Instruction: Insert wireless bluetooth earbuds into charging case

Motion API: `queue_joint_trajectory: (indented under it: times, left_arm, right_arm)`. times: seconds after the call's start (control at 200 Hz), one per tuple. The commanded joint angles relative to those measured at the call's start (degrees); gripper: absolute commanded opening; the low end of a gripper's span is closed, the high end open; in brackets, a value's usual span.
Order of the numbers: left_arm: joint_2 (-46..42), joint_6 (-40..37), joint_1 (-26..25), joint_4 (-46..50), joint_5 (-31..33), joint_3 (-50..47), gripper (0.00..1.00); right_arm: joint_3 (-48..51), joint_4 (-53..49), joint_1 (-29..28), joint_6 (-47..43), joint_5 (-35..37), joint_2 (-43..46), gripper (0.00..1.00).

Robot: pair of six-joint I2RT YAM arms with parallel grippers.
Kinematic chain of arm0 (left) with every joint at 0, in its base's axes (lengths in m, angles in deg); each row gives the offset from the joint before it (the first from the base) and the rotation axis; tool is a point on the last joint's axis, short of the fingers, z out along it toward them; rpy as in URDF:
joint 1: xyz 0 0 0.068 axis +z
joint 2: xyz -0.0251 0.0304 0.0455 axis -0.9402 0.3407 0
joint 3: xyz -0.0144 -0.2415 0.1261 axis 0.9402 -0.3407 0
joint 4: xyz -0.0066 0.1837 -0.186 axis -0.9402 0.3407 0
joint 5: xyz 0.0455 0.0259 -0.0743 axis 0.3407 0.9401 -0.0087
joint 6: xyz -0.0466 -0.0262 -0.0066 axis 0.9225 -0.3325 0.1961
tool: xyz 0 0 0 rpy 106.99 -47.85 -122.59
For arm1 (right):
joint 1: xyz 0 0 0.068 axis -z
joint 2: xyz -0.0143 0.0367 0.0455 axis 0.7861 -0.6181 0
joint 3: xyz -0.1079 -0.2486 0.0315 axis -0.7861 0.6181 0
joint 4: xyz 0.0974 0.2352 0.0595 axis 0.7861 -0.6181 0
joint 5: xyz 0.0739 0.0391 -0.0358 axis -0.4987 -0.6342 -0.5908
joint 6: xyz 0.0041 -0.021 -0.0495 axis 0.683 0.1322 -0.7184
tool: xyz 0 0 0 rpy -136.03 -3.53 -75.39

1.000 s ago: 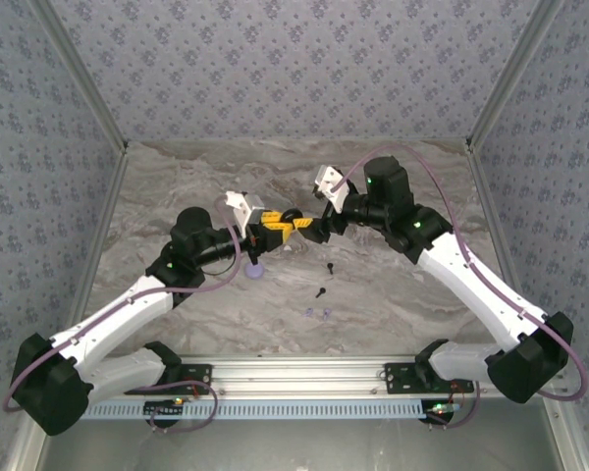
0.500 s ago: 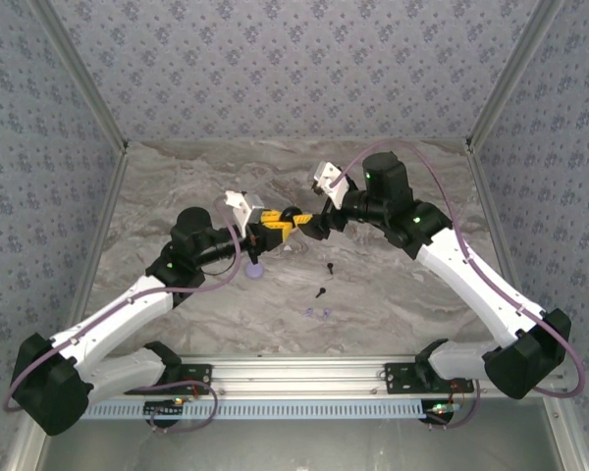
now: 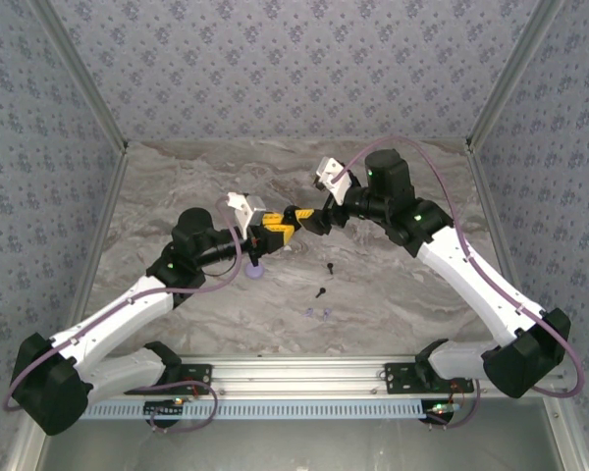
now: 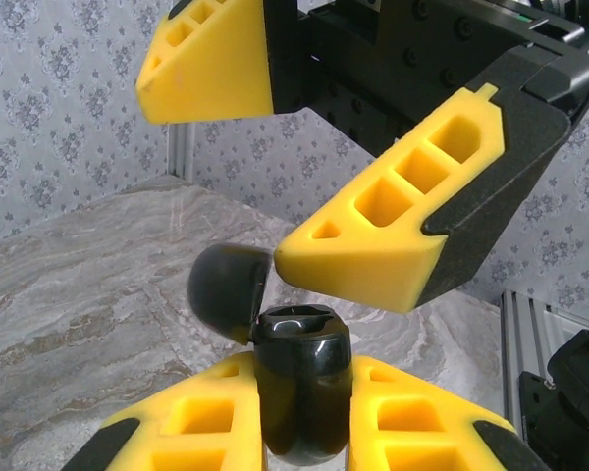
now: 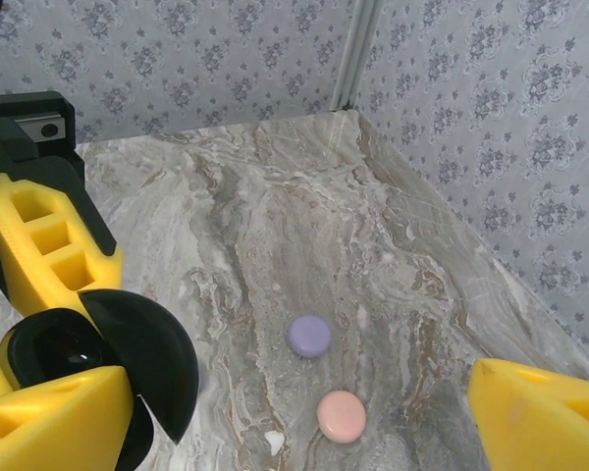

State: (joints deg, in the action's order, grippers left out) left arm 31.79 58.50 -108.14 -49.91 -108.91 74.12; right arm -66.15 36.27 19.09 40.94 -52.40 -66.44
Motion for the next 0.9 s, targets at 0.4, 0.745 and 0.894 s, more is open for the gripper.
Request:
queue_joint_trajectory:
  times: [0.4, 0.745, 0.894]
  left_arm:
    - [-1.6, -1.2, -0.6, -3.8, -0.5, -1.8, 0.00]
    - [-6.5, -6.4, -0.9, -4.5, 2.2, -5.0, 0.00]
    - [-8.4, -6.8, -1.0, -3.7, 2.5, -5.9, 0.00]
  right_arm:
    - [0.9, 0.1, 3.4, 7.8, 3.3, 5.6, 1.00]
    - [3.3, -14.6, 11.6, 30.4, 10.7, 2.9, 1.00]
    - [6.7, -18.6, 10.3, 33.6, 12.8, -1.2, 0.97]
